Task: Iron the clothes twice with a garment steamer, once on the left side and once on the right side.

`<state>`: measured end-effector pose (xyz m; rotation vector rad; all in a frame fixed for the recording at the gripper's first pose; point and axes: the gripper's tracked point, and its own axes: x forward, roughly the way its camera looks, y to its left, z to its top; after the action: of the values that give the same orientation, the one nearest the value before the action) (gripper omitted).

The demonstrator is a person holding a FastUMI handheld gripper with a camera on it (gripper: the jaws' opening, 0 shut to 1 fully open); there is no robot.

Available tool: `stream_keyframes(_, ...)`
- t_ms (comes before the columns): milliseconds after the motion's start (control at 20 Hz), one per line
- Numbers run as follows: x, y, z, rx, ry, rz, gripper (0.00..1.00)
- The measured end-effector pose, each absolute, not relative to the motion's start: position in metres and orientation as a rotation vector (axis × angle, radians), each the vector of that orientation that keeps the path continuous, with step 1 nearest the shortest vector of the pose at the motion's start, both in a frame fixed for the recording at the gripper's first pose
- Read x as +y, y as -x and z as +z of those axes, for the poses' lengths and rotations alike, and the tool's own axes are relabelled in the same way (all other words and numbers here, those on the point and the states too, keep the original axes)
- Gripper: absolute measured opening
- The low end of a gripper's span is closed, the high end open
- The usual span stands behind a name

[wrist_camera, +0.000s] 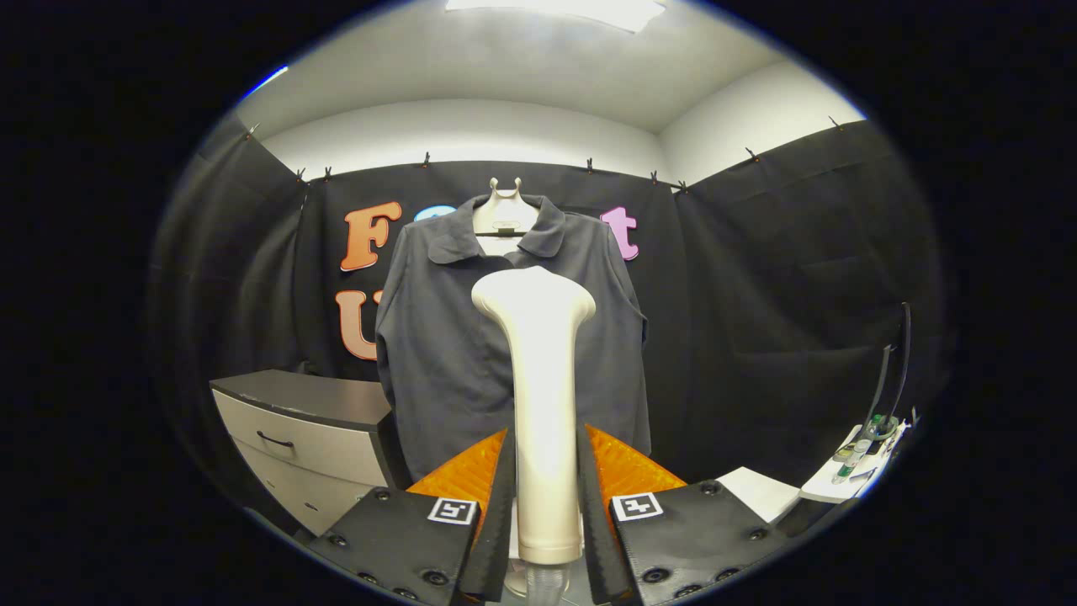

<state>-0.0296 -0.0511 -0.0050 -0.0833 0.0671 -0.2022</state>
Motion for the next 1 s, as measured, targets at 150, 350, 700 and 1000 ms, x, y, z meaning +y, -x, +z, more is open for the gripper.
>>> stream_keyframes(150, -0.037, 0.039, 0.002, 0.049, 0.08, -0.18, 0.44)
stream_keyframes(350, -0.026, 0.05, 0.009, 0.035, 0.088, -0.165, 0.44)
stream_keyframes(700, -0.02, 0.06, 0.013, 0.027, 0.073, -0.16, 0.44)
stream_keyframes(1000, -0.024, 0.061, 0.008, 0.04, 0.052, -0.167, 0.44)
